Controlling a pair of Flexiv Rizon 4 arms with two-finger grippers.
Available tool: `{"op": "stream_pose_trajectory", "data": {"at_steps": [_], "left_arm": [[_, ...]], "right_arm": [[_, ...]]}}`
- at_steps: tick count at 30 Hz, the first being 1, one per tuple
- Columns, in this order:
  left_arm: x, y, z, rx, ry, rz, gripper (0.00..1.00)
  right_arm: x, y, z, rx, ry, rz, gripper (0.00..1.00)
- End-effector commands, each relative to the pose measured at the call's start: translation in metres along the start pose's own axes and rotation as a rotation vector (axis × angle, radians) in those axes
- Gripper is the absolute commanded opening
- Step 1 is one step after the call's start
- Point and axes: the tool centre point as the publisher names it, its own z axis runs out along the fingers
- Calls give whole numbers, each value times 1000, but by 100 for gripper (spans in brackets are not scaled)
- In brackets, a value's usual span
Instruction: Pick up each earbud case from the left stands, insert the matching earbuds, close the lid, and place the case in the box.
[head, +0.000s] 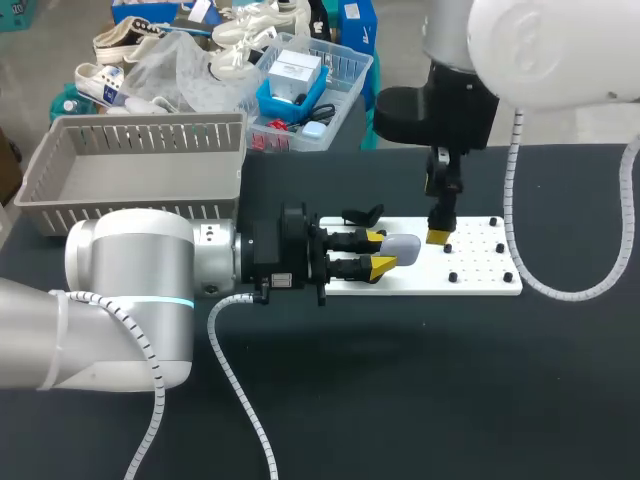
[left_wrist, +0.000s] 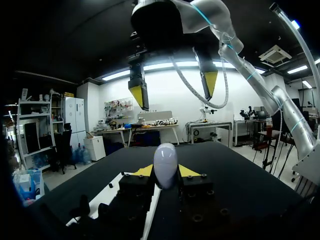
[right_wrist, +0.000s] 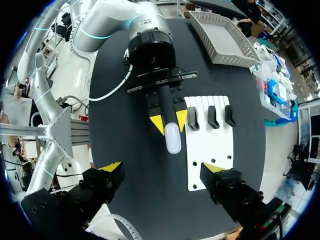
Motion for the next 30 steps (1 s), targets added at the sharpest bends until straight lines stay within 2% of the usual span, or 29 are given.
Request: {"op": "stream_pose_trajectory", "data": {"at_steps": [1, 5, 7, 8, 10, 13, 14, 17, 20, 25, 30], "left_arm": [[0, -1, 1, -5, 0, 1, 0], [0, -1, 1, -5, 0, 1, 0], [0, -1, 1, -5, 0, 1, 0], [0, -1, 1, -5, 0, 1, 0], [0, -1, 1, -5, 0, 1, 0], [0, -1, 1, -5, 0, 1, 0], [0, -1, 1, -5, 0, 1, 0], [0, -1, 1, -5, 0, 1, 0], [0, -1, 1, -5, 0, 1, 0], [0, -1, 1, -5, 0, 1, 0], [-13, 8, -26, -80, -23, 5, 0]], "right_arm": [[0, 2, 4, 13, -18, -6, 100], [0, 3, 7, 7, -32, -18, 100], [0, 3, 9, 5, -37, -31, 95], [0, 2, 10, 7, -39, -37, 89], [0, 3, 10, 17, -52, -51, 70], [-2, 7, 8, 33, -70, -72, 58], [-3, 8, 8, 37, -72, -78, 57], [-3, 9, 8, 45, -79, -78, 73], [2, 8, 8, 42, -90, -56, 99], [10, 5, 9, 31, -87, 3, 100], [23, -9, 11, -36, -139, 149, 100]]}}
